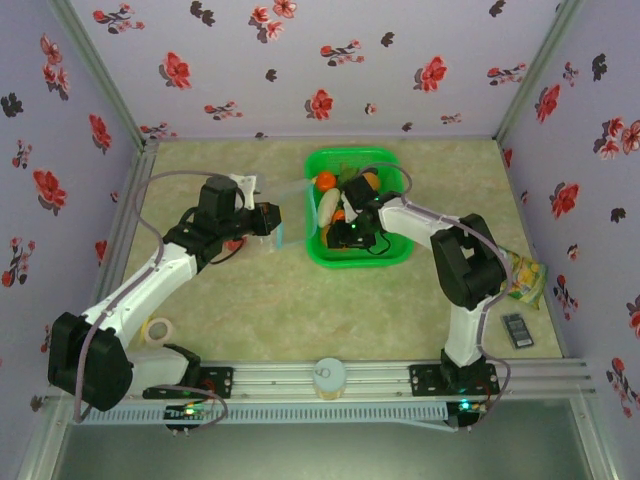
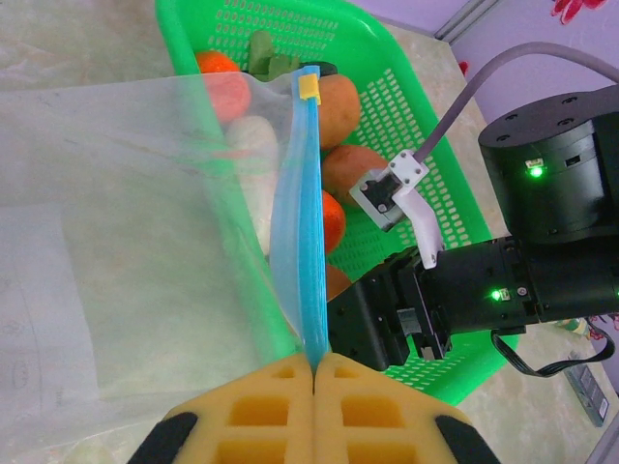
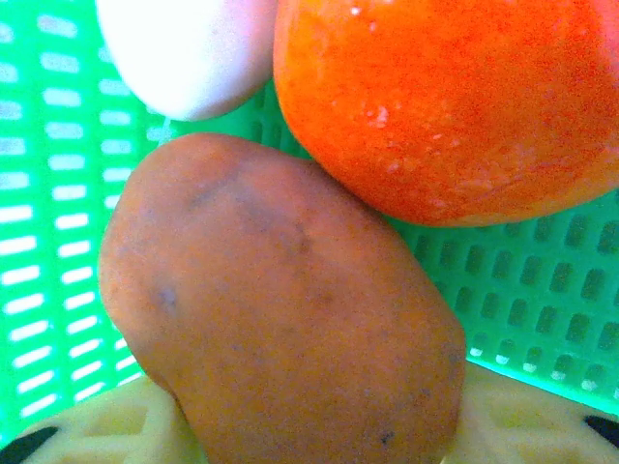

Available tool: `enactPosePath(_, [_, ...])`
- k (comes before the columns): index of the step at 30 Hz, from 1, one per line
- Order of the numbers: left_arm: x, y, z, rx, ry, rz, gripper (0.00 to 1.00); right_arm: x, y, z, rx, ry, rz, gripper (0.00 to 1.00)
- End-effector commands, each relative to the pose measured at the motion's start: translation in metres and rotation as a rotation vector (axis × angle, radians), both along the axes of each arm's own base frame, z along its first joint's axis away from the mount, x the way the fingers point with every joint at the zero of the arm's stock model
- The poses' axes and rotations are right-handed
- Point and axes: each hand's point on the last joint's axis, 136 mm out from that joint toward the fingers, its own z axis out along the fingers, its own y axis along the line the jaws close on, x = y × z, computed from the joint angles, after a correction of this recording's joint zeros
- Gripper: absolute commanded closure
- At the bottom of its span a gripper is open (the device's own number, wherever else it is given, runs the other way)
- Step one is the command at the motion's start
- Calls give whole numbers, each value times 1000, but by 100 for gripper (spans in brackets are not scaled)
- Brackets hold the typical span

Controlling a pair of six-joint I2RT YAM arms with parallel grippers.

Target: Place the food in the zip-top bag and seal the zipper

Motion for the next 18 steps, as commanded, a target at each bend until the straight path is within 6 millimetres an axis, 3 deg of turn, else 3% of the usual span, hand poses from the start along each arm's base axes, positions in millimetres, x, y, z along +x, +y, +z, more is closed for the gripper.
enactPosePath(1, [1,-2,3,12,-9,-16,100,7,0,6,-7,-39,-4,54])
enactPosePath(14, [1,-3,0,17,-9,-20,100,11,-21,38,-42,-155,-45,81])
enactPosePath(18, [2,-4,0,14,-9,-23,100,11,-27,45,-50,-172,-53,82])
